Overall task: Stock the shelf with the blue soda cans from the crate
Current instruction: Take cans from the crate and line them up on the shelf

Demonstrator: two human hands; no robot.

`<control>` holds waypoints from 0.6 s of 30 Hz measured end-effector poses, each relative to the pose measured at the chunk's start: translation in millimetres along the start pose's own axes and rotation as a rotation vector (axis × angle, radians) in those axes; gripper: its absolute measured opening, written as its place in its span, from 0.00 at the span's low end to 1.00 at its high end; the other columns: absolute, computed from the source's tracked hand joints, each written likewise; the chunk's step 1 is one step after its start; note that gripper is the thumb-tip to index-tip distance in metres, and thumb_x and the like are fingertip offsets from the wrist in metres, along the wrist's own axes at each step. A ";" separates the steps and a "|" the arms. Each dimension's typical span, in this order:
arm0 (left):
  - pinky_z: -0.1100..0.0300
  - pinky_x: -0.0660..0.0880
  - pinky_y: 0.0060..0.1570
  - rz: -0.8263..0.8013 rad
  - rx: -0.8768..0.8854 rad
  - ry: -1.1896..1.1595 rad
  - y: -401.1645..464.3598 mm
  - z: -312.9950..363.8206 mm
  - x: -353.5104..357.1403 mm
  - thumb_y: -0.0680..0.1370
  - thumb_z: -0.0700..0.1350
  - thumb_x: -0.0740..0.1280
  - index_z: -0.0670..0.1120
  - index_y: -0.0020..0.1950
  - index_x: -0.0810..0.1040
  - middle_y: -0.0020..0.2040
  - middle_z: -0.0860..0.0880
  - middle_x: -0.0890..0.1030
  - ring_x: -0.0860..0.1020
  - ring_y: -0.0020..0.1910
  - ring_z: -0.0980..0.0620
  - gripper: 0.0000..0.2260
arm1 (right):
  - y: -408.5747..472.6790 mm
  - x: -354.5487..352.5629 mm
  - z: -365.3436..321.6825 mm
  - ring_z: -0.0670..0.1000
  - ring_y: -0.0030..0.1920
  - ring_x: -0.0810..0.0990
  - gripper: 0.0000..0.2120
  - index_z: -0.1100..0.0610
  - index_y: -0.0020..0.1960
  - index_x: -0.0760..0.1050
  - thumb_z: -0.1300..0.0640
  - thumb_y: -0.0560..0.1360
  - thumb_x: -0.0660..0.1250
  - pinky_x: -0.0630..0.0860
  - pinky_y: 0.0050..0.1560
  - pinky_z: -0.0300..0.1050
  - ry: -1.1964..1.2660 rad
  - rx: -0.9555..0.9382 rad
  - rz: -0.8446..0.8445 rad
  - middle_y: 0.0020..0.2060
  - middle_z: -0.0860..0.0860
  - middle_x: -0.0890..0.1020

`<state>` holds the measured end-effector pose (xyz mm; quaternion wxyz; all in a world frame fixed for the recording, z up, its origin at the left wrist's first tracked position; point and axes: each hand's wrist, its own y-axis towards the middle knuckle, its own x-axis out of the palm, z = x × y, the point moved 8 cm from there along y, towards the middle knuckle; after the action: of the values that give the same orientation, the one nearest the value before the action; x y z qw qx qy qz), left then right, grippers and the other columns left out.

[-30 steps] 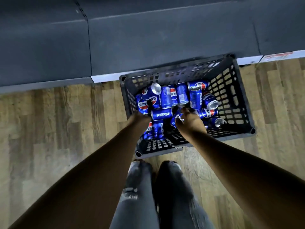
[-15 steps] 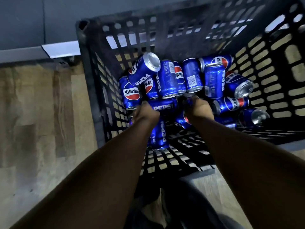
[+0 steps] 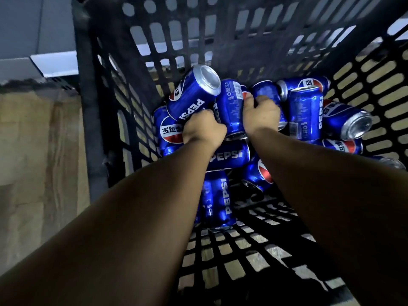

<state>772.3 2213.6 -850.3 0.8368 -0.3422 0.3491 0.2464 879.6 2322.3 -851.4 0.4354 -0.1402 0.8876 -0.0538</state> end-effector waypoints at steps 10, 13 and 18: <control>0.58 0.69 0.48 -0.108 -0.089 -0.259 -4.0 -11.3 7.0 0.76 0.37 0.59 0.39 0.55 0.75 0.52 0.41 0.78 0.76 0.54 0.41 0.10 | -10.3 6.9 -10.8 0.54 0.65 0.73 0.41 0.52 0.69 0.68 0.31 0.64 0.70 0.69 0.64 0.46 -0.118 -0.058 -0.373 0.63 0.51 0.76; 0.57 0.70 0.48 -0.139 -0.116 -0.327 -4.6 -15.2 7.5 0.77 0.37 0.60 0.40 0.52 0.77 0.47 0.42 0.78 0.76 0.52 0.42 0.08 | -9.6 7.3 -12.9 0.53 0.65 0.72 0.43 0.52 0.70 0.68 0.35 0.61 0.75 0.69 0.65 0.46 -0.130 -0.015 -0.430 0.64 0.50 0.75; 0.56 0.70 0.48 -0.075 -0.111 -0.253 -6.6 -4.7 -3.4 0.77 0.40 0.61 0.40 0.55 0.77 0.52 0.42 0.79 0.76 0.52 0.42 0.09 | -13.0 6.9 -2.1 0.55 0.50 0.80 0.29 0.55 0.58 0.74 0.44 0.62 0.77 0.77 0.48 0.47 0.034 0.150 -0.431 0.52 0.53 0.80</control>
<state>772.5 2205.2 -847.6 0.8626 -0.3668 0.2135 0.2752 876.6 2307.8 -852.5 0.4078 -0.2931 0.8379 -0.2138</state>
